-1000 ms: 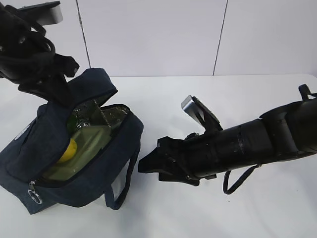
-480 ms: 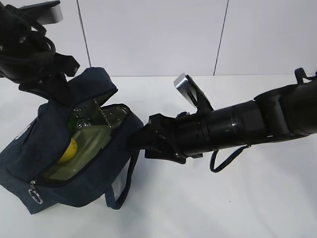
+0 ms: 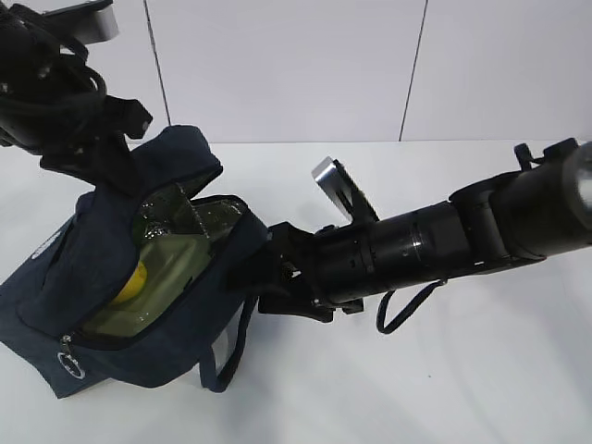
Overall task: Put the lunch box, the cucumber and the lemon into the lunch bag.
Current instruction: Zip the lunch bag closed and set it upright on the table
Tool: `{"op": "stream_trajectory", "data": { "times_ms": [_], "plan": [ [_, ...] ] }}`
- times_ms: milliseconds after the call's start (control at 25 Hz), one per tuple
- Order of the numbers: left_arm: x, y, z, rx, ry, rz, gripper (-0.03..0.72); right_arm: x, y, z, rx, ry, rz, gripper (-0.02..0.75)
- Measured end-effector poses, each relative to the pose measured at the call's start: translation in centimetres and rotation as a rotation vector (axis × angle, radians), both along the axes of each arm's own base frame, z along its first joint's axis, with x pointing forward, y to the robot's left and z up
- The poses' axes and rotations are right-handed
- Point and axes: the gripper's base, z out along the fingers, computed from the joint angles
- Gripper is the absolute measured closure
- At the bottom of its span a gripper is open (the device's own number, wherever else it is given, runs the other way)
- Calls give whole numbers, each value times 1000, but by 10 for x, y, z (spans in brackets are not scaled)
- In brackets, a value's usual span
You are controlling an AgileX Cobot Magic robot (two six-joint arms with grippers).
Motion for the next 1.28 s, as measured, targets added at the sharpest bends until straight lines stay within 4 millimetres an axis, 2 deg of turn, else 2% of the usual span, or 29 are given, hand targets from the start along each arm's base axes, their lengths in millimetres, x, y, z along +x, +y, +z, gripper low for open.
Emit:
{"op": "stream_trajectory", "data": {
  "times_ms": [160,280,640,680,1280],
  "plan": [
    [0,0,0,0,0,0,695,0,2,-1,25,12,20,281],
    [0,0,0,-3,1,1,695,2,5,2,38,0,28,339],
    [0,0,0,-5,0,2,695,4,5,4,37,-27,37,700],
    [0,0,0,-5,0,2,695,4,5,4,35,-37,42,720],
    [0,1,0,11,-1,-4,695,3,5,7,18,-81,76,730]
  ]
}}
